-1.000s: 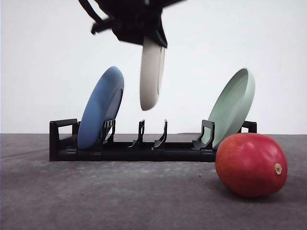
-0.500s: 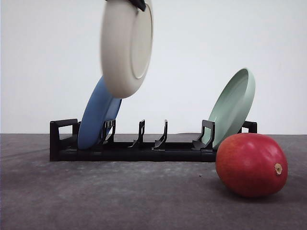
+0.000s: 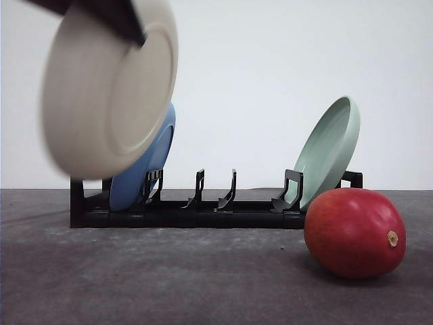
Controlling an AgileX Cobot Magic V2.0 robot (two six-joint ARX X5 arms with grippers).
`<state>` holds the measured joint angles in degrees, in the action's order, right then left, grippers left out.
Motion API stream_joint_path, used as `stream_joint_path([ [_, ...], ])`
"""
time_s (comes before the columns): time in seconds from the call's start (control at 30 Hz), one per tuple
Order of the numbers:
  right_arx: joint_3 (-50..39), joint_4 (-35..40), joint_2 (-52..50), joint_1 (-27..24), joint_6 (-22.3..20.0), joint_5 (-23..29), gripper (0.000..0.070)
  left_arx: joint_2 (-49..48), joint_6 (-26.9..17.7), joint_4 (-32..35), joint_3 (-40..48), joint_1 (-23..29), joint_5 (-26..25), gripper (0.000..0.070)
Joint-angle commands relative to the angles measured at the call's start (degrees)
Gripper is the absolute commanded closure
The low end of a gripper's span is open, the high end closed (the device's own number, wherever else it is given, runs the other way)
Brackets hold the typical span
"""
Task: Place pomegranate in white plate
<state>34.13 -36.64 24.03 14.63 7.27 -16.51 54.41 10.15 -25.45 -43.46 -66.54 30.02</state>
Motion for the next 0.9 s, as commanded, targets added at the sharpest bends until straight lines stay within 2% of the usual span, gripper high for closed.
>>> stream_joint_path([
  [0.0, 1.0, 0.6, 0.2, 0.2, -0.2, 0.0, 0.0352, 1.2, -7.0, -1.2, -0.3, -1.7, 0.7, 0.0690],
  [0.13, 1.0, 0.6, 0.2, 0.2, -0.2, 0.1, 0.0352, 4.4, -18.1, -4.8, -0.3, -4.4, 0.7, 0.0690],
  [0.23, 1.0, 0.7, 0.2, 0.2, -0.2, 0.1, 0.0352, 8.1, -25.1, -5.1, -0.3, -5.5, 0.7, 0.0690],
  [0.5, 1.0, 0.7, 0.2, 0.2, -0.2, 0.1, 0.0352, 20.6, -36.6, -2.6, -3.2, -6.3, 0.7, 0.0690],
  [0.63, 1.0, 0.7, 0.2, 0.2, -0.2, 0.1, 0.0352, 26.9, -40.0, -2.1, -5.9, -6.3, 1.1, 0.0690],
  [0.87, 1.0, 0.6, 0.2, 0.2, -0.2, 0.1, 0.0352, 32.8, -40.8, -3.2, -9.6, -6.6, 1.3, 0.0684],
])
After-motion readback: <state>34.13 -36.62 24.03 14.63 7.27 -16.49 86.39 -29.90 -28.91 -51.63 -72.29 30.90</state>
